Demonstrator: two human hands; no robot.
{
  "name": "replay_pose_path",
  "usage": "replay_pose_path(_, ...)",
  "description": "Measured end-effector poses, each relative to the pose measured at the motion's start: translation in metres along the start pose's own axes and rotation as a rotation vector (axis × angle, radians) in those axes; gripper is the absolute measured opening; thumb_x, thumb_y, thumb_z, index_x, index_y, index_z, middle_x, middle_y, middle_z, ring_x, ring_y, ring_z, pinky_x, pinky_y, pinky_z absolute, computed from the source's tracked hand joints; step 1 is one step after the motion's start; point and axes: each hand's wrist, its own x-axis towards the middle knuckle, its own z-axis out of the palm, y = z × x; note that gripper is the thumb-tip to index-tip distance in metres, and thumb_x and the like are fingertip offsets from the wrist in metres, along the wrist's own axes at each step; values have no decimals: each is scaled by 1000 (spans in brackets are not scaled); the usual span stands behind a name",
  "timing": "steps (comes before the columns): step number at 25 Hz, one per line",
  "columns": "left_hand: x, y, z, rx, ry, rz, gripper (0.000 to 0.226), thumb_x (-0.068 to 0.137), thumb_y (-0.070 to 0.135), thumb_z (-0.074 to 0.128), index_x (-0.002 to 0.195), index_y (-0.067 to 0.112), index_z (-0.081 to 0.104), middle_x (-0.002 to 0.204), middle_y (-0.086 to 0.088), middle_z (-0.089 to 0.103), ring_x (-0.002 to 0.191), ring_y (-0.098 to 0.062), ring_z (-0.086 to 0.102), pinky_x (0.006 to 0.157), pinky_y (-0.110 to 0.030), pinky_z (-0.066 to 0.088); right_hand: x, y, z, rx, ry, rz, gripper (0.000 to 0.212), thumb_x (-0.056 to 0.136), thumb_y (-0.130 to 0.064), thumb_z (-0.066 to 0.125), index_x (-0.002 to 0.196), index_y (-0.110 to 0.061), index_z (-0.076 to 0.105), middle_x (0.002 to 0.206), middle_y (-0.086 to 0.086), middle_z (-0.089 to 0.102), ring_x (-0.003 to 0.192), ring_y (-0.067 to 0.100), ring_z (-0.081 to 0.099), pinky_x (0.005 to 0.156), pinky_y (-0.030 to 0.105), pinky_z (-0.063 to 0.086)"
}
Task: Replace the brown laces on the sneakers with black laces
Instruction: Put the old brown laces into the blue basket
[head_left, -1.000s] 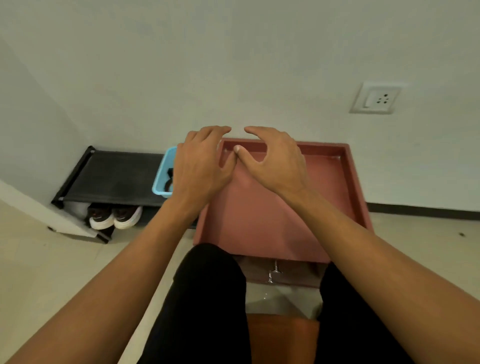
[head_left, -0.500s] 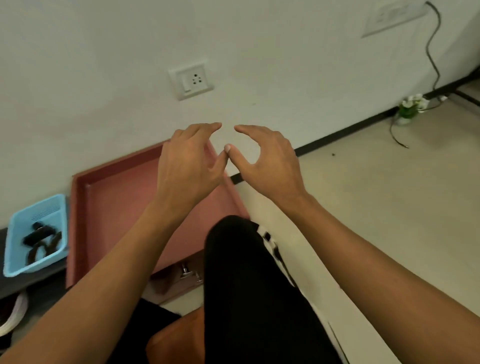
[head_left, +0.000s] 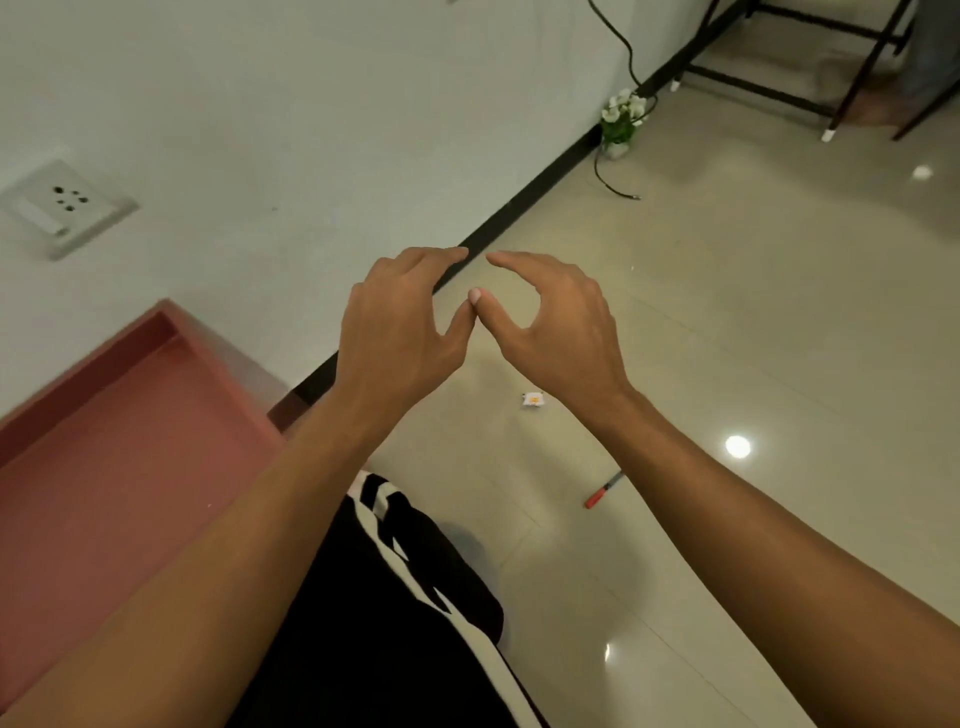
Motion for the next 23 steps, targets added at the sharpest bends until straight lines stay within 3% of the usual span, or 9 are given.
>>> replay_pose_path(7, 22, 13, 114, -20, -378, 25, 48, 96, 48, 65, 138, 24, 64, 135, 3, 67, 123, -21, 63, 105, -44, 52, -37, 110, 7, -9, -8, 243, 49, 97, -62, 62, 137, -34, 66, 138, -15, 67, 123, 12, 62, 108, 39, 50)
replay_pose_path(10, 23, 3, 175, 12, -553, -34, 41, 96, 40, 67, 133, 23, 67, 128, 1, 70, 114, -21, 65, 100, -41, 53, -68, 172, 30, -18, -55, 433, 45, 95, -61, 65, 133, -37, 67, 135, -18, 67, 122, 12, 63, 105, 40, 51)
replay_pose_path(12, 22, -11, 218, 4, -683, -84, 39, 95, 35, 68, 131, 20, 68, 124, -2, 70, 114, -23, 65, 98, -39, 53, -92, 215, 52, -16, -87, 564, 43, 94, -58, 68, 131, -36, 69, 133, -17, 68, 117, 13, 66, 93, 30, 56)
replay_pose_path(14, 18, -24, 257, 13, -798, -135, 37, 94, 33, 68, 129, 19, 69, 122, -2, 71, 115, -24, 65, 96, -37, 53, -113, 252, 73, -41, -129, 672, 41, 95, -51, 69, 131, -32, 70, 132, -12, 69, 90, 8, 71, 66, 9, 49)
replay_pose_path(16, 10, -32, 292, -11, -849, -200, 34, 93, 27, 67, 126, 20, 70, 123, -1, 71, 115, -25, 65, 92, -32, 52, -137, 286, 96, -77, -179, 760, 40, 97, -45, 69, 132, -26, 71, 127, -2, 73, 67, 1, 64, 60, 5, 45)
replay_pose_path(17, 5, -33, 311, -25, -859, -232, 34, 93, 24, 66, 126, 20, 70, 125, -1, 70, 117, -25, 64, 90, -30, 50, -149, 302, 107, -90, -205, 791, 40, 96, -44, 70, 131, -25, 71, 122, 1, 75, 72, 3, 67, 68, 7, 49)
replay_pose_path(19, -9, -36, 342, -18, -894, -262, 40, 95, 21, 64, 135, 19, 66, 136, -4, 66, 127, -26, 59, 95, -28, 44, -172, 330, 130, -131, -252, 841, 39, 94, -45, 68, 127, -26, 73, 112, 3, 76, 93, 19, 72, 83, 33, 59)
replay_pose_path(21, -26, -44, 374, 6, -965, -262, 52, 98, 25, 62, 149, 19, 53, 152, -7, 52, 140, -26, 48, 109, -26, 33, -193, 353, 150, -190, -303, 890, 41, 91, -49, 60, 124, -31, 74, 100, 1, 75, 98, 22, 69, 81, 37, 59)
replay_pose_path(23, -40, -52, 409, 15, -1045, -312, 63, 98, 30, 61, 157, 25, 41, 162, -6, 37, 144, -29, 43, 116, -31, 32, -207, 375, 161, -227, -310, 927, 36, 91, -46, 60, 123, -36, 74, 103, -2, 68, 98, 21, 66, 77, 36, 57)
